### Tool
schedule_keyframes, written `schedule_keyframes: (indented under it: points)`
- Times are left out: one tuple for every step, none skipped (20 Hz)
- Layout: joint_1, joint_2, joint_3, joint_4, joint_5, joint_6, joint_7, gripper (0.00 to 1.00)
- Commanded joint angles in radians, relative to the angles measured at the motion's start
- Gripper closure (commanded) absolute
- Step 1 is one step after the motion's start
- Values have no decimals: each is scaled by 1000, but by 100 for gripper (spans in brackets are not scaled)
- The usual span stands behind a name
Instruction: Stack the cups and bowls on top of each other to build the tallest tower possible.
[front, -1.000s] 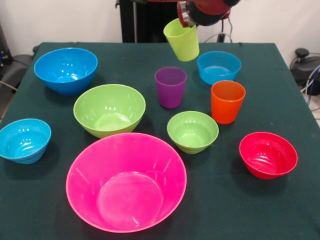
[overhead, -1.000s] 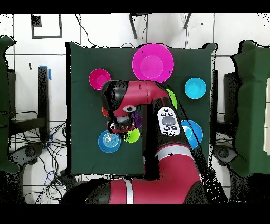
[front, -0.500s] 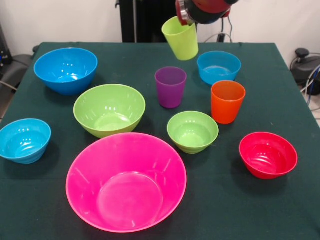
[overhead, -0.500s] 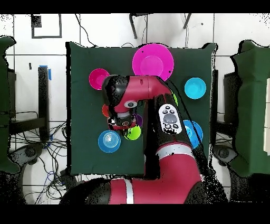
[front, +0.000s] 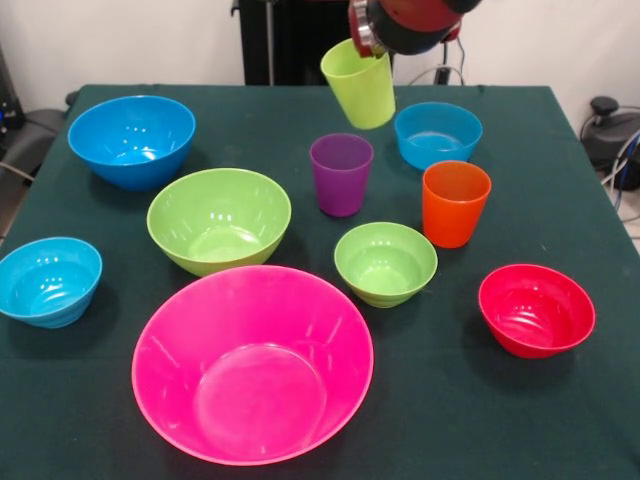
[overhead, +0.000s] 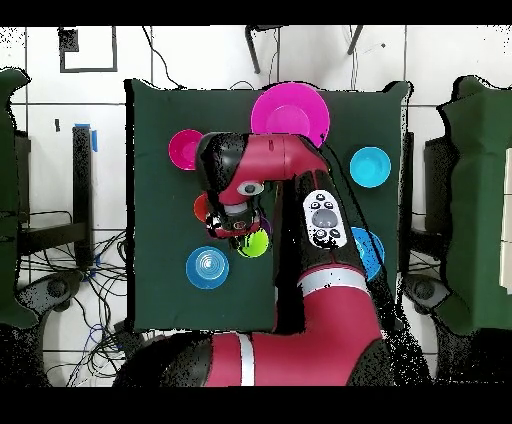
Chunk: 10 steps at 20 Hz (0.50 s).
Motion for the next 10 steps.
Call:
schedule_keyframes:
  points:
    - [-10, 79, 91, -118, -32, 74, -72, 100]
    - [-11, 80, 91, -121, -34, 75, -78, 100]
    - [-11, 82, 91, -124, -35, 77, -81, 100]
    - [-10, 85, 91, -126, -34, 74, -82, 100]
    - [-11, 86, 90, -126, -34, 72, -83, 100]
    - [-11, 92, 90, -134, -34, 73, -85, 100]
    - [-10, 96, 90, -140, -35, 77, -87, 100]
    - [-10, 98, 90, -145, -36, 82, -89, 100]
    - [-11, 100, 90, -150, -37, 86, -92, 100]
    - [-11, 103, 90, -156, -38, 89, -92, 100]
